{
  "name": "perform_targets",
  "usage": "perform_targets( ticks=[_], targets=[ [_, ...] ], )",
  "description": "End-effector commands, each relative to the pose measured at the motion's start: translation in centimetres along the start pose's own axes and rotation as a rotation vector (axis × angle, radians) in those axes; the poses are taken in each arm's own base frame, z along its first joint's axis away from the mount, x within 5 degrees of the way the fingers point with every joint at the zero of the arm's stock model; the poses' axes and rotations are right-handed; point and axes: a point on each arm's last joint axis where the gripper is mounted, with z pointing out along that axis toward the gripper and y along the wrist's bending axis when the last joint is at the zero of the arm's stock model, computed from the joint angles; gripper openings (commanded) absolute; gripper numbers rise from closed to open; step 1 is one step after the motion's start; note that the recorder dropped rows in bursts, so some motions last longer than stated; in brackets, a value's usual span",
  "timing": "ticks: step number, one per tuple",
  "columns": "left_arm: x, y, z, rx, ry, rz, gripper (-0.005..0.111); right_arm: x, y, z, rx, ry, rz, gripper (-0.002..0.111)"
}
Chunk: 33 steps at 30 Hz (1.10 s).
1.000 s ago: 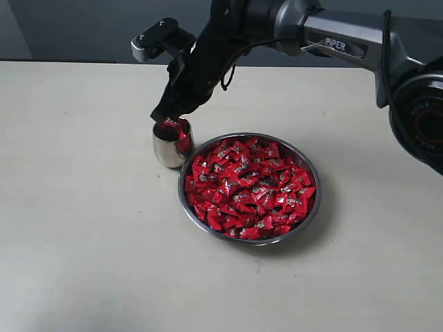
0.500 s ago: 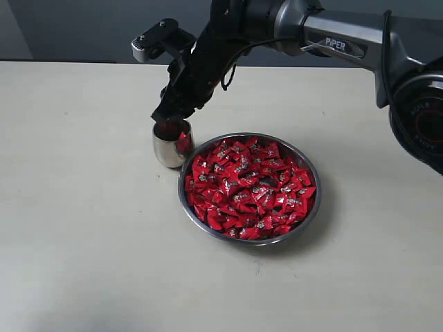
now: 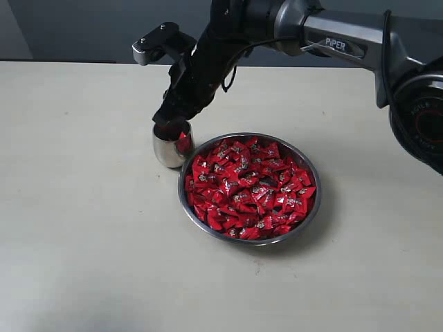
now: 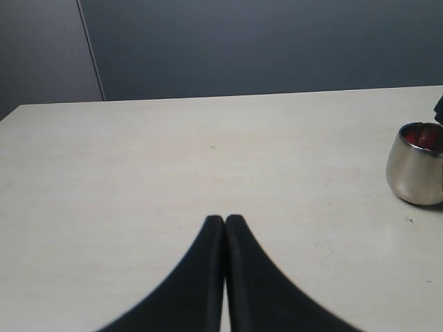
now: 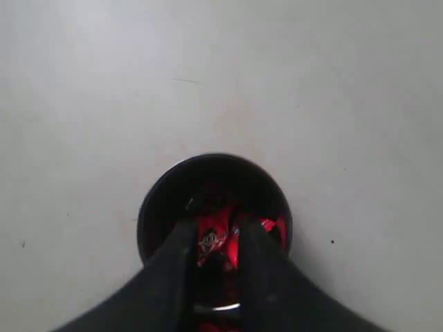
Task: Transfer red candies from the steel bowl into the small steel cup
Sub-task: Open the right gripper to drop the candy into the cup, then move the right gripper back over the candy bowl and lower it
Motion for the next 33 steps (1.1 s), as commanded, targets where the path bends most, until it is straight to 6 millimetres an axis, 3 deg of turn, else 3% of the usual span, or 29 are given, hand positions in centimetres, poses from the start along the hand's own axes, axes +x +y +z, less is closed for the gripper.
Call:
perform_targets(
  ticks=[1,6,13,17,26,33],
  targets=[
    [0.1,0.0,0.0,-0.001,-0.002,0.000,0.000,-0.1,0.1,-0.6,-0.004,0.015,0.019,-0.001],
    [0.1,0.0,0.0,-0.001,-0.002,0.000,0.000,-0.4,0.2,-2.0,0.006,0.002,0.058,-0.001],
    [0.1,0.0,0.0,-0.001,-0.002,0.000,0.000,-1.4,-1.2,-5.9,0.128,-0.132,0.152,-0.001],
    [0.1,0.0,0.0,-0.001,-0.002,0.000,0.000,0.9,-1.5,-6.6,0.150,-0.135,0.209,-0.001],
    [0.1,0.0,0.0,-0.001,-0.002,0.000,0.000,8.5,-0.7,-7.4,0.247,-0.146,0.320,-0.001],
    [0.1,0.0,0.0,-0.001,-0.002,0.000,0.000,10.2,-0.5,-6.6,0.220,0.000,0.271,-0.001]
  ],
)
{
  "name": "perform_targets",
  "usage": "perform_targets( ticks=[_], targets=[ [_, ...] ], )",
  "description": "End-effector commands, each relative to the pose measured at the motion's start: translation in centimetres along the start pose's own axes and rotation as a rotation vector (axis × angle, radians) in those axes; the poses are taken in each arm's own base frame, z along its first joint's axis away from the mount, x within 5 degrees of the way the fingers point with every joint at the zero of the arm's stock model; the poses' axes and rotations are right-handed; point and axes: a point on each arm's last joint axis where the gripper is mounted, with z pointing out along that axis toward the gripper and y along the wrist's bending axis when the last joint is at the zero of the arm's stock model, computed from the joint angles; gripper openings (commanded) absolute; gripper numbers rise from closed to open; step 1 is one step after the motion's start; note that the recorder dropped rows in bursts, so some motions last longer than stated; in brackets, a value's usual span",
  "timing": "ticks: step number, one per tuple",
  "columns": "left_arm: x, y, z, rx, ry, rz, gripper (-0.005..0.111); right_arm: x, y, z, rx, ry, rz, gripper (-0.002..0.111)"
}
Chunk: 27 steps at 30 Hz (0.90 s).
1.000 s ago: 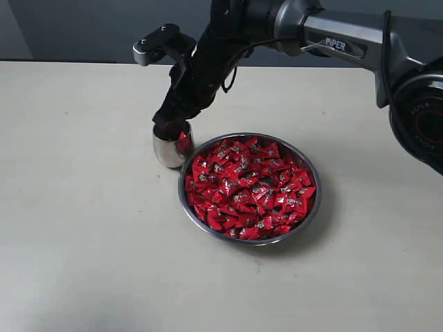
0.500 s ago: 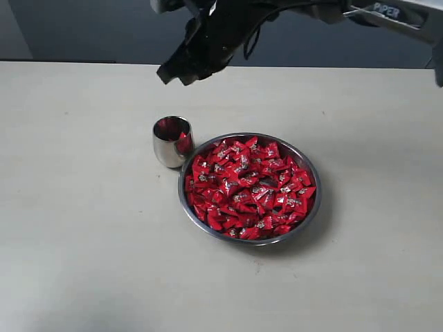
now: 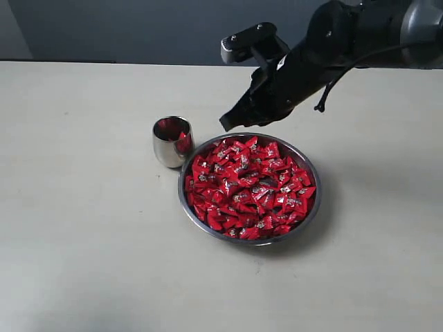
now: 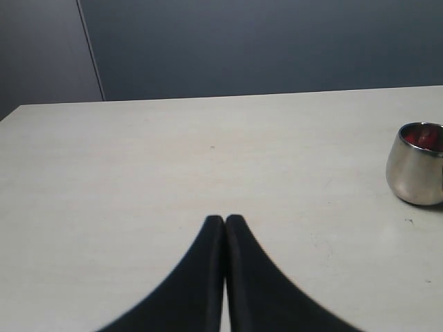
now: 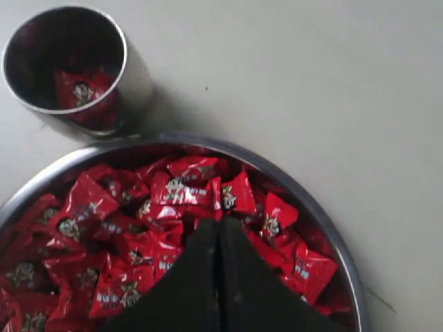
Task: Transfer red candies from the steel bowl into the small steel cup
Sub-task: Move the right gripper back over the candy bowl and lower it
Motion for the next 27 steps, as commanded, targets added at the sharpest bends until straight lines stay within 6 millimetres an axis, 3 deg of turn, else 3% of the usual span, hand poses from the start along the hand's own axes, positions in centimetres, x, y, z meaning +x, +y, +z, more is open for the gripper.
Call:
perform_targets(
  ticks=[1,13,21,27],
  targets=[
    [0.1,0.0,0.0,-0.001,-0.002,0.000,0.000,0.8,-0.5,0.4,0.014,0.061,-0.041,-0.001],
    [0.1,0.0,0.0,-0.001,-0.002,0.000,0.000,2.4,-0.8,4.0,0.006,0.137,0.068,-0.001],
    [0.1,0.0,0.0,-0.001,-0.002,0.000,0.000,1.9,-0.8,4.1,-0.011,0.125,0.113,0.000],
    [0.1,0.0,0.0,-0.001,-0.002,0.000,0.000,-0.1,-1.1,3.5,0.003,0.090,0.158,0.027]
  ],
)
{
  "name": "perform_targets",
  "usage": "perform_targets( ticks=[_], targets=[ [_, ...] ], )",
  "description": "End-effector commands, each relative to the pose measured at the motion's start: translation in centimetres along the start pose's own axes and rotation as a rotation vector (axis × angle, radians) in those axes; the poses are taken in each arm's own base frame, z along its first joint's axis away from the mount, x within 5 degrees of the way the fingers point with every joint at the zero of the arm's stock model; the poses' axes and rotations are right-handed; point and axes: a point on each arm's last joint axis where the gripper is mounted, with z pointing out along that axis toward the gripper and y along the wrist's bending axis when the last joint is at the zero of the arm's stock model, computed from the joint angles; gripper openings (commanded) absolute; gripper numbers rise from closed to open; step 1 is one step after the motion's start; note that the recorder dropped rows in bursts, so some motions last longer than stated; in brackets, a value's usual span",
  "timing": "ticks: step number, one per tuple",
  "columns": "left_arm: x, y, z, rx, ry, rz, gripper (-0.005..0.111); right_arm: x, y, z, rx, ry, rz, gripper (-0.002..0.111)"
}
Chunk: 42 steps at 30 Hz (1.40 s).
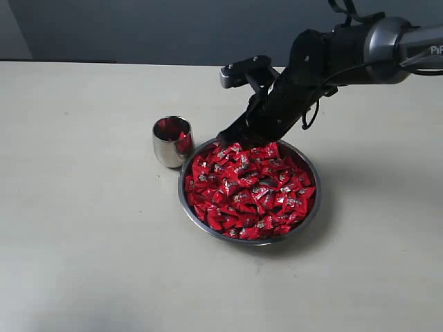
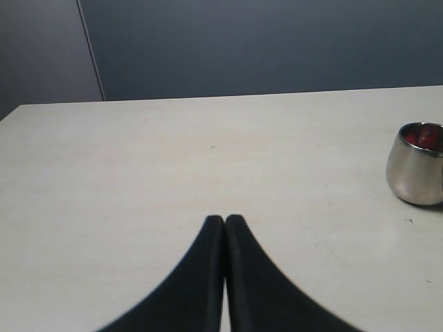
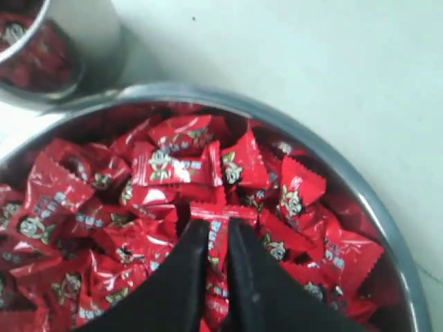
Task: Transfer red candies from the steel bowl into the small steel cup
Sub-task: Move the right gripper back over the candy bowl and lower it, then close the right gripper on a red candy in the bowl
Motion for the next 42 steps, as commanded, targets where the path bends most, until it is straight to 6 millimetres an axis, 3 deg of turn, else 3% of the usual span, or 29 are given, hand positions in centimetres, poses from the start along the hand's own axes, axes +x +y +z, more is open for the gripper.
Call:
perform_targets(
  ticks=[1,8,16,27,42],
  targets=[
    [0.1,0.0,0.0,-0.001,-0.002,0.000,0.000,-1.3,-0.4,-0.4,0.016,0.004,0.040,0.031],
    [0.1,0.0,0.0,-0.001,-0.002,0.000,0.000,-1.7,-0.7,0.7,0.010,0.149,0.060,0.033],
    [0.1,0.0,0.0,-0.001,-0.002,0.000,0.000,-1.8,-0.7,0.8,0.009,0.165,0.078,0.033],
    [0.1,0.0,0.0,-0.001,-0.002,0.000,0.000,-0.9,-0.9,3.3,-0.005,0.205,0.104,0.033],
    [0.1,0.0,0.0,-0.001,-0.002,0.000,0.000,-0.7,-0.9,4.4,-0.015,0.200,0.125,0.033]
  ],
)
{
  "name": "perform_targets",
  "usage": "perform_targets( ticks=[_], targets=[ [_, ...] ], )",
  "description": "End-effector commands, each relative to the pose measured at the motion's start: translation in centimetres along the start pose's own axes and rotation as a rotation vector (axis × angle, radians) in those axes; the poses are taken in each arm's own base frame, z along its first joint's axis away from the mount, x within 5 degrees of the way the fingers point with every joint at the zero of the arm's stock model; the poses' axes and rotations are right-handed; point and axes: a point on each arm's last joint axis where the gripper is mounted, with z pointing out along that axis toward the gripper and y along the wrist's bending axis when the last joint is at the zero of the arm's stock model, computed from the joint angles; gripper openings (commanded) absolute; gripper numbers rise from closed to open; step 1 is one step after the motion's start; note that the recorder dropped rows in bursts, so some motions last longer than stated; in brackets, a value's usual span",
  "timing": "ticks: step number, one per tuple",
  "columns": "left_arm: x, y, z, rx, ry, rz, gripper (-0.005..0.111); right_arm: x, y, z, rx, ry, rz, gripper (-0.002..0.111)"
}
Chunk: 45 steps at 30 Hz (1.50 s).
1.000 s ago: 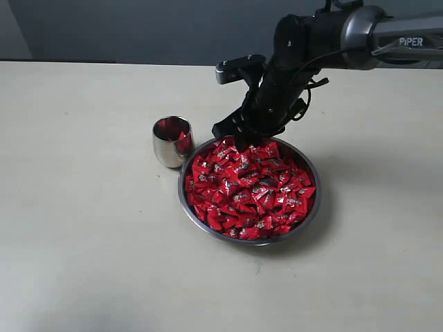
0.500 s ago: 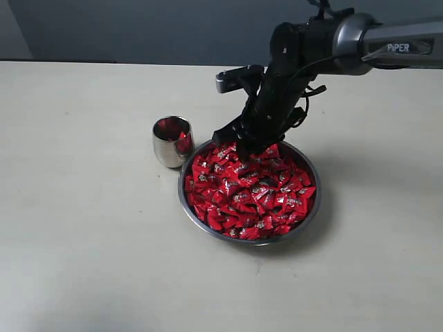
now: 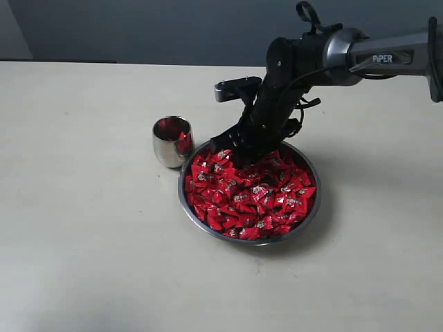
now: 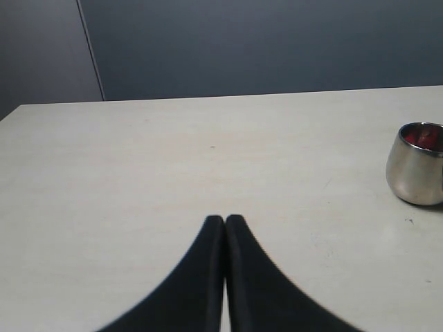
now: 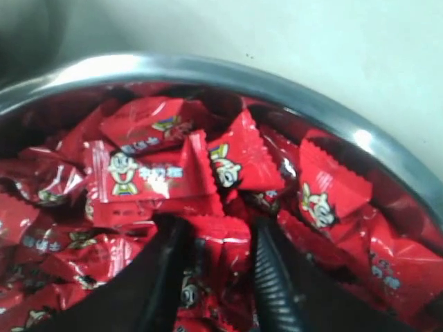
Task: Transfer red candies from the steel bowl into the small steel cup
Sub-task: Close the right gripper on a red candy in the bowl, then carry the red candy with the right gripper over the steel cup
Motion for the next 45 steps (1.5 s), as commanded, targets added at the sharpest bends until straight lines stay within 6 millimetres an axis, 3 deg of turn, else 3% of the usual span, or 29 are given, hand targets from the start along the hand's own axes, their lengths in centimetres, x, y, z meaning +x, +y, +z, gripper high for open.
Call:
perform_targets(
  ticks=[1,6,11,20,25,34,45],
  targets=[
    [0.1,0.0,0.0,-0.001,-0.002,0.000,0.000,-0.2,-0.3,-0.2,0.011,-0.013,-0.002,0.031],
    [0.1,0.0,0.0,-0.001,-0.002,0.000,0.000,-0.2,-0.4,-0.2,0.016,-0.012,-0.007,-0.001],
    [0.1,0.0,0.0,-0.001,-0.002,0.000,0.000,-0.3,-0.5,-1.1,0.045,-0.025,-0.039,-0.001],
    [0.1,0.0,0.0,-0.001,-0.002,0.000,0.000,-1.1,0.2,-6.1,0.078,-0.143,-0.084,-0.001],
    [0.1,0.0,0.0,-0.001,-0.002,0.000,0.000,-1.5,0.4,-7.8,0.085,-0.208,-0.093,-0.001],
    [0.1,0.0,0.0,-0.001,-0.002,0.000,0.000,-3.3,0.6,-8.6,0.092,-0.399,-0.156,-0.001],
    [0.1,0.0,0.0,-0.001,-0.002,0.000,0.000,-6.9,2.9,-8.2,-0.125,-0.363,-0.345,-0.001]
  ],
)
